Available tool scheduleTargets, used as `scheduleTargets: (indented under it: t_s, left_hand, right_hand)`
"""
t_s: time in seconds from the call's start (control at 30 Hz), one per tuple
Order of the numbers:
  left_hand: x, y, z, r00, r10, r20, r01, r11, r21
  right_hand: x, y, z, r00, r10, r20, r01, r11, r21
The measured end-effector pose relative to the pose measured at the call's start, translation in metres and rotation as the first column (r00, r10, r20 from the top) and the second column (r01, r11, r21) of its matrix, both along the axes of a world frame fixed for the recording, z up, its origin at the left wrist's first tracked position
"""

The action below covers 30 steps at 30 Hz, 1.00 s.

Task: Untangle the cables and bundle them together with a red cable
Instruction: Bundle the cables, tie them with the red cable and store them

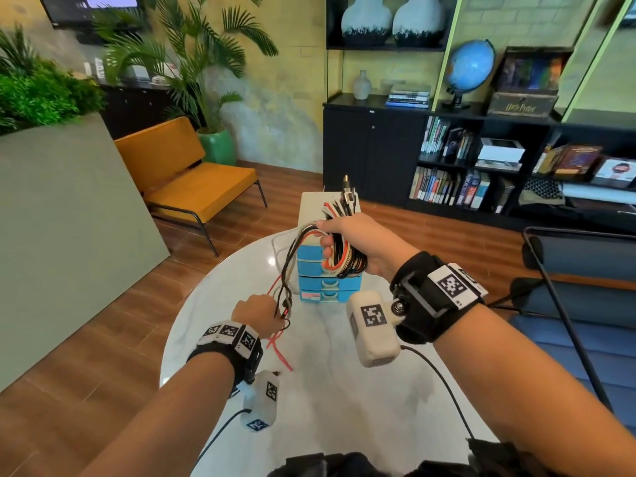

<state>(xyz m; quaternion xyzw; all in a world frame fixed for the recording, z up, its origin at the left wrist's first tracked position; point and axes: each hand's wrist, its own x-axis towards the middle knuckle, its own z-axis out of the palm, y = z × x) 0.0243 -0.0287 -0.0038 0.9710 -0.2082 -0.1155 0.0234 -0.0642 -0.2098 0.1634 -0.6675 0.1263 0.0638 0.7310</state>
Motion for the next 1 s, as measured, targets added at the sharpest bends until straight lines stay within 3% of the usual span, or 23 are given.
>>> scheduleTargets:
  t_s: [0.1, 0.17, 0.23, 0.33, 0.4, 0.5, 0.57, 0.63, 0.7, 0.83, 0.93, 1.0]
  left_hand:
    - [0.002, 0.012, -0.002, 0.999, 0.011, 0.04, -0.016, 0.991, 0.131]
    - [0.007, 0.018, 0.0, 1.0, 0.022, -0.002, -0.021, 0.993, 0.114]
    - [0.015, 0.019, 0.004, 0.997, 0.0, -0.073, 0.001, 1.0, 0.018]
    - [0.025, 0.014, 0.015, 0.992, -0.06, -0.112, 0.029, 0.966, -0.255]
    - [0.026, 0.005, 0.029, 0.996, -0.036, -0.086, -0.008, 0.886, -0.463]
    - [0.019, -0.014, 0.06, 1.0, -0.008, -0.007, 0.0, 0.673, -0.74]
    - [0.011, -0.027, 0.081, 0.998, -0.066, -0.014, 0.025, 0.557, -0.83]
    - [0.004, -0.037, 0.095, 0.977, -0.179, -0.112, -0.001, 0.526, -0.85]
    - [-0.001, -0.044, 0.101, 0.893, -0.305, -0.332, -0.113, 0.56, -0.821]
    - [-0.006, -0.038, 0.094, 0.6, -0.467, -0.649, -0.273, 0.643, -0.715]
    - [-0.003, -0.025, 0.087, 0.43, -0.473, -0.769, -0.398, 0.665, -0.632]
    - [-0.004, -0.019, 0.087, 0.371, -0.475, -0.798, -0.453, 0.658, -0.602]
  right_hand:
    - [0.0, -0.01, 0.004, 0.999, -0.05, 0.016, 0.049, 0.998, 0.039]
    - [0.0, -0.016, 0.005, 0.999, -0.047, 0.013, 0.047, 0.999, 0.003]
    - [0.001, -0.019, 0.0, 1.0, -0.029, -0.001, 0.029, 0.996, -0.088]
    - [0.004, -0.021, -0.013, 0.998, 0.01, -0.06, -0.023, 0.975, -0.221]
    - [0.005, -0.022, -0.021, 0.995, 0.039, -0.088, -0.063, 0.956, -0.288]
    - [0.005, -0.022, -0.029, 0.986, 0.104, -0.127, -0.141, 0.933, -0.332]
    - [0.002, -0.02, -0.031, 0.97, 0.184, -0.159, -0.229, 0.912, -0.34]
    - [-0.001, -0.018, -0.031, 0.949, 0.261, -0.178, -0.307, 0.892, -0.332]
    - [-0.004, -0.018, -0.028, 0.935, 0.311, -0.171, -0.352, 0.874, -0.335]
    - [-0.006, -0.033, -0.032, 0.951, 0.282, -0.126, -0.309, 0.866, -0.393]
    - [-0.009, -0.049, -0.036, 0.974, 0.21, -0.081, -0.224, 0.876, -0.427]
    - [-0.01, -0.055, -0.039, 0.985, 0.16, -0.057, -0.168, 0.866, -0.471]
